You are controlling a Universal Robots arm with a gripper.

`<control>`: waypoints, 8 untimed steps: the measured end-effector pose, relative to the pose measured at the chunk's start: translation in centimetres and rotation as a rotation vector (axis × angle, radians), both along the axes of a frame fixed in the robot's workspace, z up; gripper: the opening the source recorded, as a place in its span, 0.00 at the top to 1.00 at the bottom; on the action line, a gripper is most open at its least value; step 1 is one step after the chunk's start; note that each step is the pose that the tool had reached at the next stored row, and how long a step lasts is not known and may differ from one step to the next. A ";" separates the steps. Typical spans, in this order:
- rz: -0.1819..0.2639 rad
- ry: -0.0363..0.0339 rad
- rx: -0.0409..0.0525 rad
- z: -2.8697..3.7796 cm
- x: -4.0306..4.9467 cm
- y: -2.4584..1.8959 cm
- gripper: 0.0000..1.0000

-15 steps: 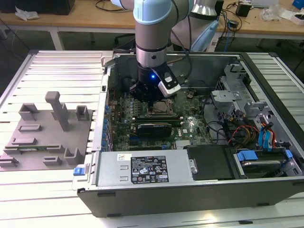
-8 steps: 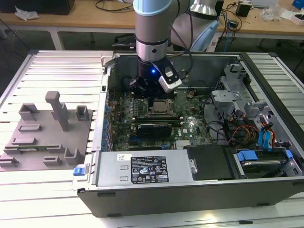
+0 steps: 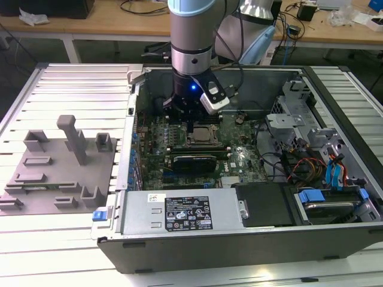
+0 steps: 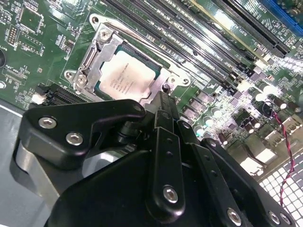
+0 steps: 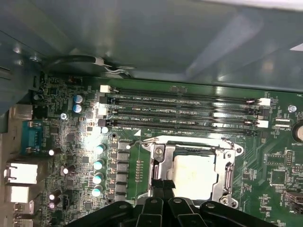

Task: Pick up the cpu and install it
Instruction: 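Close the cpu cover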

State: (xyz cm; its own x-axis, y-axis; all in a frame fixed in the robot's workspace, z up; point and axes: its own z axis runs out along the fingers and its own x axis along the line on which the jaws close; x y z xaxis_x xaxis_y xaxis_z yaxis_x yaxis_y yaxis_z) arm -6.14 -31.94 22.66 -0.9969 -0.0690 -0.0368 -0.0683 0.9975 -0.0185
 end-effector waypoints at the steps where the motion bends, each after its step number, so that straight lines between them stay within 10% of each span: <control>1: 0.000 0.0000 0.0000 0.00 0.20 0.00 0.89; 8: 0.000 -0.0001 0.0003 -0.01 2.93 0.00 0.89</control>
